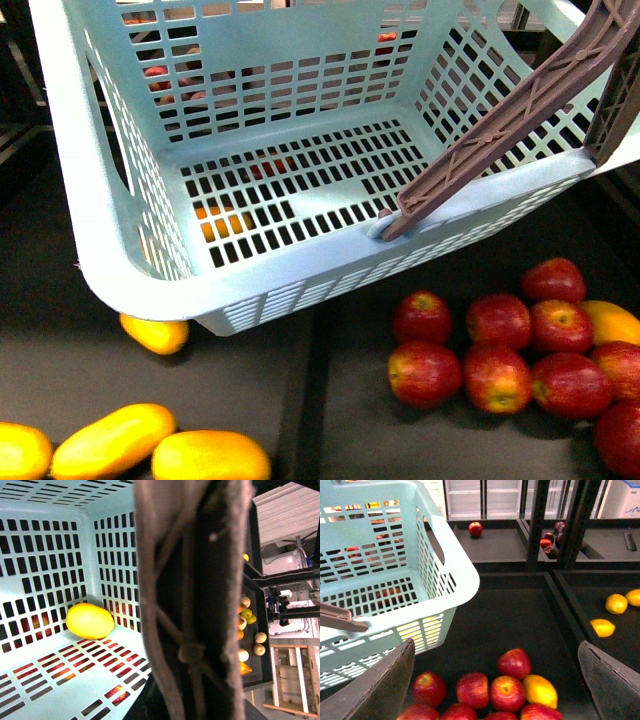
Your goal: Pick lemon and mango into basket
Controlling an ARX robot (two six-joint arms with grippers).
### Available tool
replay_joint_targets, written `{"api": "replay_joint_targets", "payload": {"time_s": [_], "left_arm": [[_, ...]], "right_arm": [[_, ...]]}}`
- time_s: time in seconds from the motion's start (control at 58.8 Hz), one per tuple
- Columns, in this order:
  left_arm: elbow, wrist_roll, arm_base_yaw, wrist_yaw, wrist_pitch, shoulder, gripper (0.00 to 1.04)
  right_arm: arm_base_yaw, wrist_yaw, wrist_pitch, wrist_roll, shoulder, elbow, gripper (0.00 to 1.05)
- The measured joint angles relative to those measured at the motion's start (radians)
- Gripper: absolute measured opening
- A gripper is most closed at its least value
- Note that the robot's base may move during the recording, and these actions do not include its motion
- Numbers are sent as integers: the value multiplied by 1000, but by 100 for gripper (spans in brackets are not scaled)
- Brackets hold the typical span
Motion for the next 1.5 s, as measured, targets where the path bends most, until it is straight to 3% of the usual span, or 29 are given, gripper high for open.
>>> {"api": "replay_joint_targets", "payload": {"time_s": [1.037,1.071,1.139,1.207,1.496], "left_arm": [[0,14,17,-31,0,-1,5],[0,13,17,-28,0,-1,5],[0,6,13,-18,0,-1,5],[0,3,5,-9,0,-1,5],[0,-1,-5,12,0,-1,5]], "right_arm": [[2,-5,0,-1,0,-2,96],[14,52,-79,40,1,23,96],[14,205,-417,185,38,156,96],[-18,225,-614,293,105,253,96],[-169,140,-663,579,538,541,96]]}}
